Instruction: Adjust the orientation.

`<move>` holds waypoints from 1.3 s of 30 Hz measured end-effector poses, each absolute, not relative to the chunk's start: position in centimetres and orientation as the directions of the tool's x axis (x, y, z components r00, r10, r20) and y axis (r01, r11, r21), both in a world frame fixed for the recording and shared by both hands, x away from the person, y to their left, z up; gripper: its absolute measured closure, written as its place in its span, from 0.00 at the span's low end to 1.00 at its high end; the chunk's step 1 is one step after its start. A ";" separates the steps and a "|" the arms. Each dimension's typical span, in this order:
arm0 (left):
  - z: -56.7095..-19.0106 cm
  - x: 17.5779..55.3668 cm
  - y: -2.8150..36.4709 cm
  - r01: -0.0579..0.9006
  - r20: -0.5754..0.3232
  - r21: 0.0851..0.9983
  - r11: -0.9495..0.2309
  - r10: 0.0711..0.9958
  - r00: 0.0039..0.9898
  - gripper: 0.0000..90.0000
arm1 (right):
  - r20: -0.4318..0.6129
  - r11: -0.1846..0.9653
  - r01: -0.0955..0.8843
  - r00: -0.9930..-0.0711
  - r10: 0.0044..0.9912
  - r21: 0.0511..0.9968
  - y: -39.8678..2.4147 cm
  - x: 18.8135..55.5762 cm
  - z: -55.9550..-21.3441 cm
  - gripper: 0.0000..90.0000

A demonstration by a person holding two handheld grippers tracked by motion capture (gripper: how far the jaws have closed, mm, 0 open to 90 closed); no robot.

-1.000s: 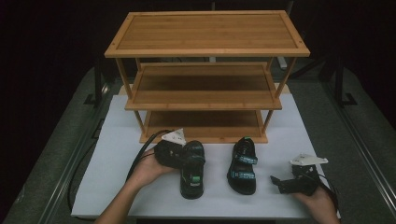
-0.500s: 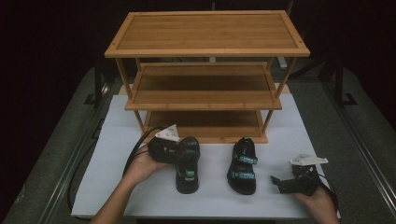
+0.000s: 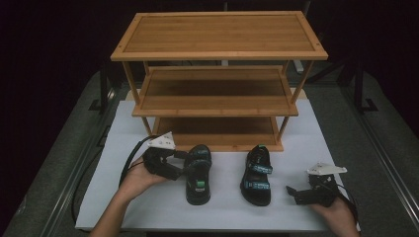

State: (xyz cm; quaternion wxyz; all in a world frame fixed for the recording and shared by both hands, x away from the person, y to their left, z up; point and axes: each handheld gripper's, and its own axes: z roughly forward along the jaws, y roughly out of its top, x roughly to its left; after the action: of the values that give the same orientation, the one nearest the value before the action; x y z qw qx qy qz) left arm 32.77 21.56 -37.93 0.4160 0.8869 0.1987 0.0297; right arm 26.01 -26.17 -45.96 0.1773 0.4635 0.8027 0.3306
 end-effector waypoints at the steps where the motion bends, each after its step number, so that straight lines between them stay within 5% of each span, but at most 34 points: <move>1: -37.9 32.6 21.8 0.330 -0.107 0.748 -0.576 0.387 0.916 0.31 | 0.022 0.352 0.627 -0.507 0.862 0.695 -26.2 26.0 -46.0 0.00; 19: -40.4 29.3 28.2 0.441 -0.074 0.721 -0.534 0.573 0.816 0.16 | 0.020 0.353 0.626 -0.508 0.861 0.696 -26.2 26.0 -46.0 0.00; 39: -44.8 27.2 30.5 0.516 0.009 0.662 -0.544 0.694 0.720 0.02 | 0.019 0.355 0.629 -0.508 0.861 0.692 -26.1 26.0 -45.9 0.00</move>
State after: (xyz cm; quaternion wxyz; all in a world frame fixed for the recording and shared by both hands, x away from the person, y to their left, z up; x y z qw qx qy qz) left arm 27.20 30.51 -44.82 0.3265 0.8680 0.3485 0.1363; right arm 26.01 -26.13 -45.89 0.1774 0.4634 0.8039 0.3279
